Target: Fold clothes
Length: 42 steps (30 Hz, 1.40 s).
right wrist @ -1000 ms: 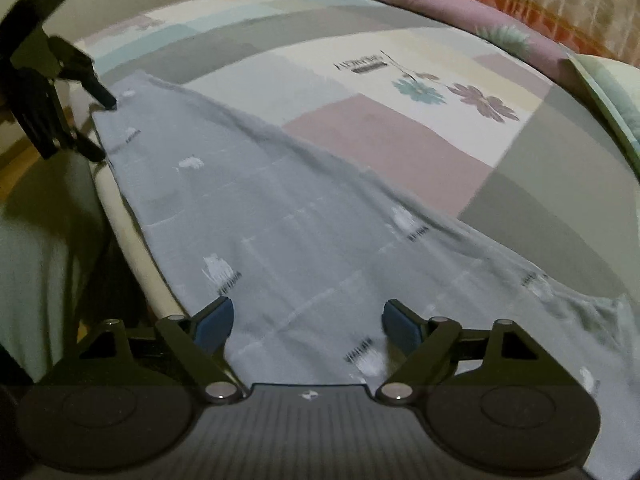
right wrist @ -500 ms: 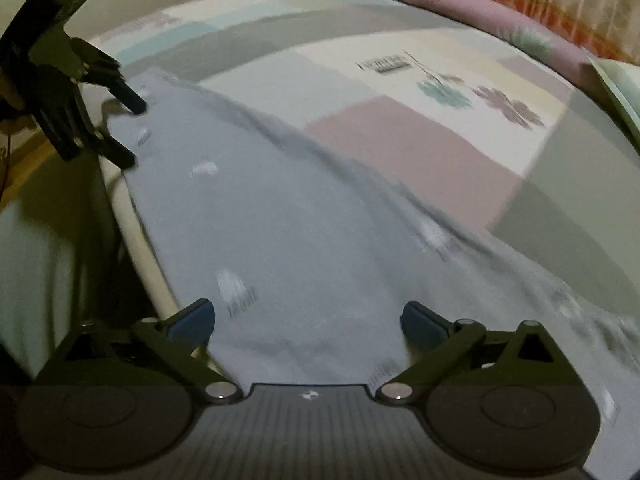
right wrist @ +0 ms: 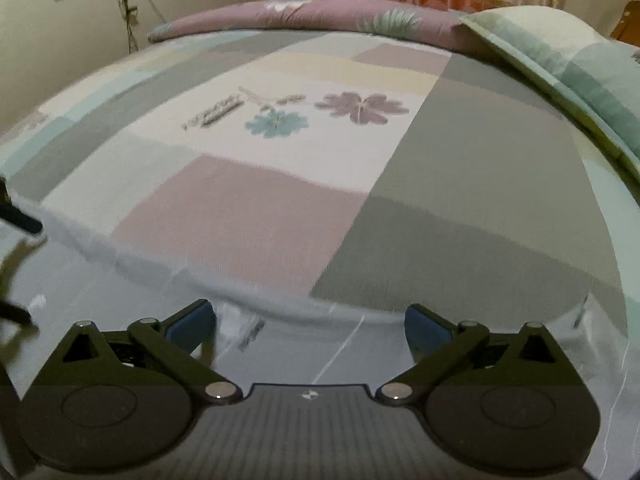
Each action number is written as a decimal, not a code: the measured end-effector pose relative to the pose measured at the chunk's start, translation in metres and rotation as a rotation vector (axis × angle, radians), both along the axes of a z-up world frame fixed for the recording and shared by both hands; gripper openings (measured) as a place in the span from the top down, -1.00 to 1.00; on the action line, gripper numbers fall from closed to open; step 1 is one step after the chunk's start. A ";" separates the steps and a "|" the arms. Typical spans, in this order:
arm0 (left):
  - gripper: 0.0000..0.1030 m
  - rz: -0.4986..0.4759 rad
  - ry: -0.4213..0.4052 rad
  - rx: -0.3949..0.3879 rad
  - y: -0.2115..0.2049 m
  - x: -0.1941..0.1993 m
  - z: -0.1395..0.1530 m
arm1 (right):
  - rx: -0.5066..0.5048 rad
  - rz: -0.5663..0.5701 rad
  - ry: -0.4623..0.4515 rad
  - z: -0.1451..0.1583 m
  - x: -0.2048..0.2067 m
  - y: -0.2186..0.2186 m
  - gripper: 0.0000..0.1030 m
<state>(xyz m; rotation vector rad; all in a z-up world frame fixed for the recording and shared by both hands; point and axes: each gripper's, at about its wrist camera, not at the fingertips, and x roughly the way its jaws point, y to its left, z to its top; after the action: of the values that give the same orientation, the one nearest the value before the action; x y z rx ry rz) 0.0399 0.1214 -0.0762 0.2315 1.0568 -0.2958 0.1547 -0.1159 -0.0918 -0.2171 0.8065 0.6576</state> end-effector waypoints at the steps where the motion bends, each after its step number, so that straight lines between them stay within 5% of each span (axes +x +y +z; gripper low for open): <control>1: -0.82 -0.006 -0.009 0.008 -0.002 -0.001 0.003 | 0.002 -0.025 0.002 0.004 0.002 -0.005 -0.99; 6: -0.82 -0.055 -0.057 -0.001 -0.015 0.004 0.022 | -0.028 -0.105 -0.037 0.020 -0.007 -0.041 -1.00; 10: -0.82 -0.127 -0.071 -0.065 -0.035 0.018 0.027 | -0.083 -0.178 0.012 -0.005 0.007 -0.067 -1.00; 17: -0.82 -0.185 -0.082 -0.077 -0.072 0.033 0.027 | 0.034 -0.189 0.007 -0.007 0.043 -0.070 -1.00; 22: -0.82 -0.186 -0.076 -0.133 -0.086 0.039 0.023 | 0.038 -0.184 -0.070 0.017 0.024 -0.101 -1.00; 25: -0.82 -0.181 -0.061 -0.141 -0.091 0.041 0.017 | 0.069 -0.235 0.001 -0.002 0.040 -0.114 -1.00; 32: -0.82 -0.183 -0.041 -0.126 -0.101 0.039 0.010 | 0.059 -0.190 -0.011 -0.010 0.073 -0.087 -1.00; 42: -0.82 -0.289 -0.101 -0.029 -0.131 0.025 0.005 | -0.061 -0.131 -0.067 0.037 -0.017 -0.154 -1.00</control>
<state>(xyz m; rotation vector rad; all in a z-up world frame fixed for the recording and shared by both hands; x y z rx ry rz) 0.0648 -0.0096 -0.0714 0.3703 0.9177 -0.5536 0.1378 -0.2703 -0.0552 -0.2384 0.7704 0.5002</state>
